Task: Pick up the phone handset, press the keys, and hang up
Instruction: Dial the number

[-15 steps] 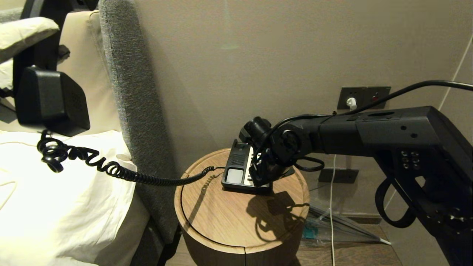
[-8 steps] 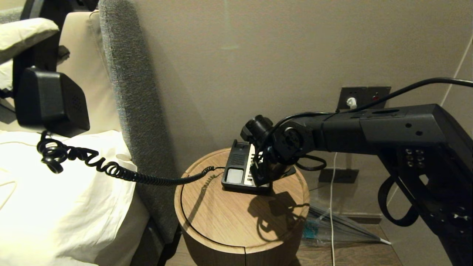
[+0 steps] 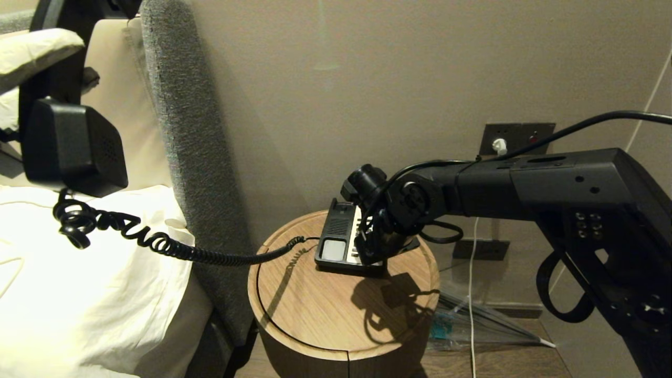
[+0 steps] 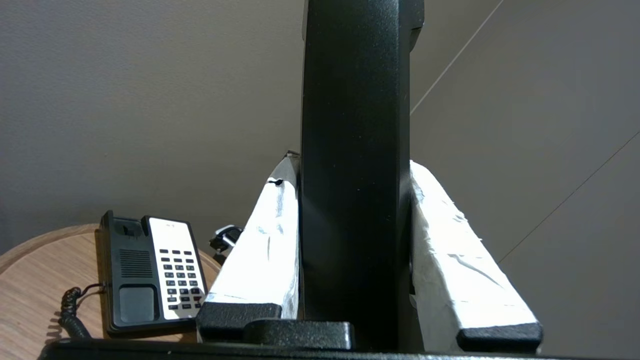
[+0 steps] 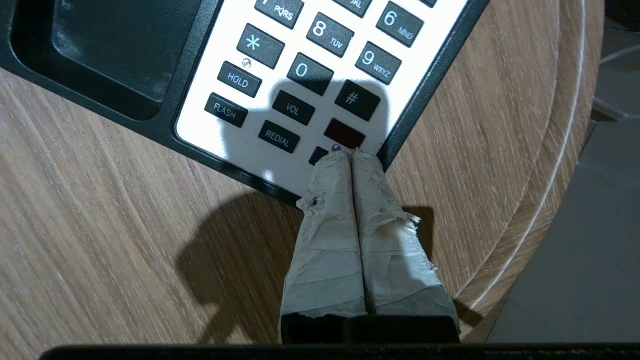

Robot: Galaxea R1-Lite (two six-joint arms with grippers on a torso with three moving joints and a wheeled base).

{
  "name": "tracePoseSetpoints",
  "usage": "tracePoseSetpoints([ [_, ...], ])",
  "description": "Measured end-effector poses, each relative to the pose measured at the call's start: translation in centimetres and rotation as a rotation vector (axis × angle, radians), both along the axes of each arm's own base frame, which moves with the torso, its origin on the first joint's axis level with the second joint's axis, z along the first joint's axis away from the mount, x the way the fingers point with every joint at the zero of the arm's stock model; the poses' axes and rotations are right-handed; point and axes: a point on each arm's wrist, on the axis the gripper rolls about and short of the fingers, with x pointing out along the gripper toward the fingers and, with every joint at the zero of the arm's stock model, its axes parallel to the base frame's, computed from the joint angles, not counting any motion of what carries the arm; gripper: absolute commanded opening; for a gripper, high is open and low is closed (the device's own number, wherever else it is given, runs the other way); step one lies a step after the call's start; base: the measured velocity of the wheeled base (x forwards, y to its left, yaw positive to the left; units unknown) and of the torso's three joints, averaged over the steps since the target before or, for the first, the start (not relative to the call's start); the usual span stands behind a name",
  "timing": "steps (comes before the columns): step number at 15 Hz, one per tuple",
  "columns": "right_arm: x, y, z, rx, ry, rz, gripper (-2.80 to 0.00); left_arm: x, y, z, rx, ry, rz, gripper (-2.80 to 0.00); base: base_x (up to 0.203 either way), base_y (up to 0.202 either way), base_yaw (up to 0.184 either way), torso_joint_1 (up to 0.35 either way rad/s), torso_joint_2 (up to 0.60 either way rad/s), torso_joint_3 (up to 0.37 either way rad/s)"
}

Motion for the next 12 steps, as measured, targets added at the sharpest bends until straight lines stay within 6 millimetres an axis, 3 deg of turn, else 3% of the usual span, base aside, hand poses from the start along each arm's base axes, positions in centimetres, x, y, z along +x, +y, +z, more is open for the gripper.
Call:
tracePoseSetpoints([
  [12, 0.15, 0.45, -1.09, -0.01, 0.009, 0.005, -2.8, 0.06, 0.0, -0.33, 0.001, 0.011, 0.0, -2.8, 0.0, 0.0, 0.0, 0.0, 0.0, 0.0],
])
